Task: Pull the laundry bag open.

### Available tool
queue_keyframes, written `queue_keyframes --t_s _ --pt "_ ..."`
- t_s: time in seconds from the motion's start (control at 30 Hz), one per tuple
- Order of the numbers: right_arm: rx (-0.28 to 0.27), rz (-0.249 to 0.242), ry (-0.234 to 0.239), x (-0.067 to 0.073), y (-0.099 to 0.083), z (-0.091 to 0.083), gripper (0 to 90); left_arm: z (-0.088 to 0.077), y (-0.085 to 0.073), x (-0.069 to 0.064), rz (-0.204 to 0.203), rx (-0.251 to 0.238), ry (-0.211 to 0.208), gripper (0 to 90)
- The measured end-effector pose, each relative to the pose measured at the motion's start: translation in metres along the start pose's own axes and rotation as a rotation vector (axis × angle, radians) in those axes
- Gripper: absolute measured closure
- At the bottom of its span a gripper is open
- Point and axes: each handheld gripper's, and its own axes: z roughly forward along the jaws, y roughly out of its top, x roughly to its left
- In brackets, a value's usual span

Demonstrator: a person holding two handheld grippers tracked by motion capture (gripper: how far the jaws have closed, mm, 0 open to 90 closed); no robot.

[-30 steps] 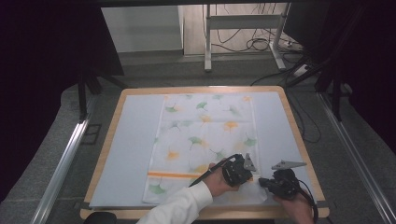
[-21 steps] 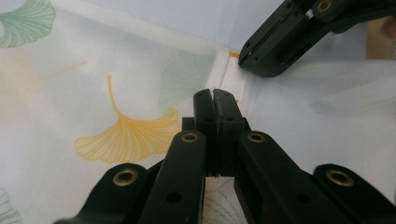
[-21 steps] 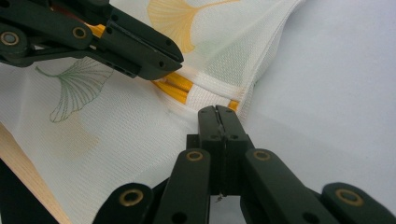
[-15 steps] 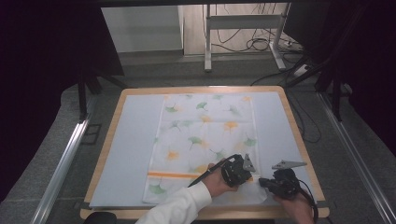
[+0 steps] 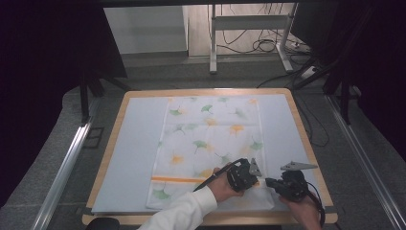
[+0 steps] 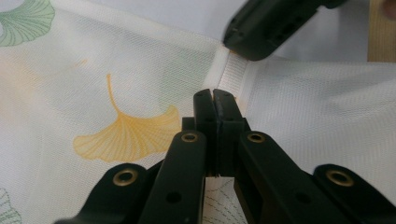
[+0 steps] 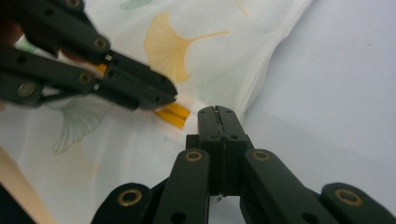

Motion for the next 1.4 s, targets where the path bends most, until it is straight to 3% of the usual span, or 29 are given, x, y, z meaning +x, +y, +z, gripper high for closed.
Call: queue_keyframes --t_s 0.2,0.5,0.63,0.8,0.97,1.1,1.4 --pt "0.045 -0.002 0.002 0.002 0.003 0.010 89.5 -0.001 -0.001 0.000 0.004 0.005 0.007 90.0" --pt "0.046 0.021 0.010 0.000 0.001 0.012 89.6 -0.002 -0.001 0.000 0.007 0.010 0.009 90.0" --pt "0.042 0.019 0.014 -0.001 0.001 0.012 89.7 -0.004 -0.003 -0.002 0.022 0.016 0.029 90.0" --pt "0.042 0.018 0.015 -0.001 0.001 0.012 89.7 -0.009 -0.008 0.000 0.002 0.015 0.014 90.0" --pt "0.043 0.016 0.016 -0.001 0.001 0.012 89.7 -0.012 -0.016 0.000 0.004 0.023 0.032 90.0" --pt "0.045 0.009 0.009 0.000 0.001 0.012 89.7 -0.012 -0.016 0.003 -0.018 0.002 0.015 90.0" --pt "0.047 -0.009 0.004 0.001 0.001 0.012 89.6 -0.009 -0.011 0.010 -0.055 0.001 -0.025 90.0"
